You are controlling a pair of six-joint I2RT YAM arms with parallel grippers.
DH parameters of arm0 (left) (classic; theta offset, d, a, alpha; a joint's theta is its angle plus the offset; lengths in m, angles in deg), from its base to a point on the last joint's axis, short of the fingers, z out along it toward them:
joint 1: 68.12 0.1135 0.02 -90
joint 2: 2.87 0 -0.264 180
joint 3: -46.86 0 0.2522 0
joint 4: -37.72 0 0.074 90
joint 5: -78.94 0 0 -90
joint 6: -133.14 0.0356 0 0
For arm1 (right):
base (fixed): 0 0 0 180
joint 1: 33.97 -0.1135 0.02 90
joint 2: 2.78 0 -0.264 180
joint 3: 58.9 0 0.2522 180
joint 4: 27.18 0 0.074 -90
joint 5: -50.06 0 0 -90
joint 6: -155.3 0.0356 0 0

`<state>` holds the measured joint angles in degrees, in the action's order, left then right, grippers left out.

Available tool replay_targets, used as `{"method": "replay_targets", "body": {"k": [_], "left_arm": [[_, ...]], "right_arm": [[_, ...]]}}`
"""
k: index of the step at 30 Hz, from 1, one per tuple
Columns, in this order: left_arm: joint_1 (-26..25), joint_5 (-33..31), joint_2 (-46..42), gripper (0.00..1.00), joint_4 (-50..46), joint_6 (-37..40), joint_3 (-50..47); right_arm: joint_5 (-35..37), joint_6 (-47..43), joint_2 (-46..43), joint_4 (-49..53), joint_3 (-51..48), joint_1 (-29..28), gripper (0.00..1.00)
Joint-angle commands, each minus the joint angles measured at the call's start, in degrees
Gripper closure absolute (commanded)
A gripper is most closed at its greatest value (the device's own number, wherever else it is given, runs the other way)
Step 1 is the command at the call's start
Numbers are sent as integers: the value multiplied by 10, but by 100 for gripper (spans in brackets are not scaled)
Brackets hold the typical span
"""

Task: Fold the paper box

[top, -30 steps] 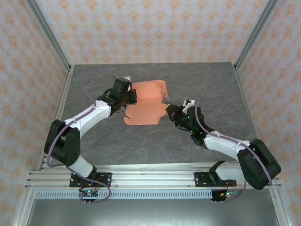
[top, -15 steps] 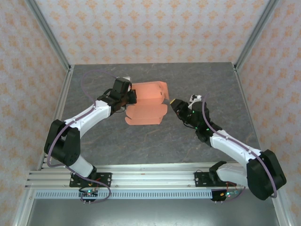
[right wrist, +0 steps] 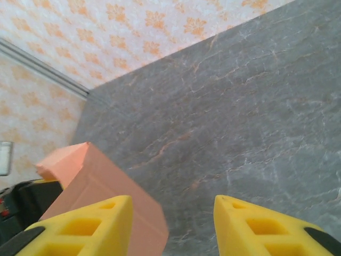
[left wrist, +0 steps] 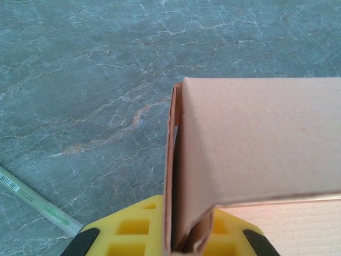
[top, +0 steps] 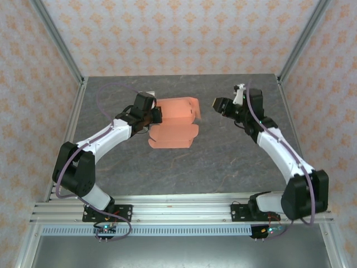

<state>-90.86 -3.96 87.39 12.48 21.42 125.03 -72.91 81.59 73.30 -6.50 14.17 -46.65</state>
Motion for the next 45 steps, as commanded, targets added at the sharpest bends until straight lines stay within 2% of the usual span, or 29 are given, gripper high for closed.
{"method": "replay_targets", "body": {"k": [1, 6, 9, 13, 26, 36, 45], "left_arm": [[4, 7, -22, 100, -19, 12, 2], [3, 8, -22, 100, -23, 15, 5], [3, 9, -20, 100, -27, 16, 8], [4, 11, -20, 100, -28, 16, 9], [3, 18, -20, 100, -27, 17, 9], [3, 27, -23, 100, -25, 19, 8], [2, 36, -24, 100, -26, 19, 12]], "right_arm": [[-97, -160, 62, 102, 55, 6, 56], [-217, -263, 115, 140, 84, 6, 55], [-275, -282, 123, 133, 84, 6, 54], [-300, -279, 141, 116, 90, 5, 54], [-301, -290, 180, 128, 134, -19, 54], [-245, -315, 194, 151, 154, -21, 52], [-271, -337, 214, 161, 174, -38, 48]]}}
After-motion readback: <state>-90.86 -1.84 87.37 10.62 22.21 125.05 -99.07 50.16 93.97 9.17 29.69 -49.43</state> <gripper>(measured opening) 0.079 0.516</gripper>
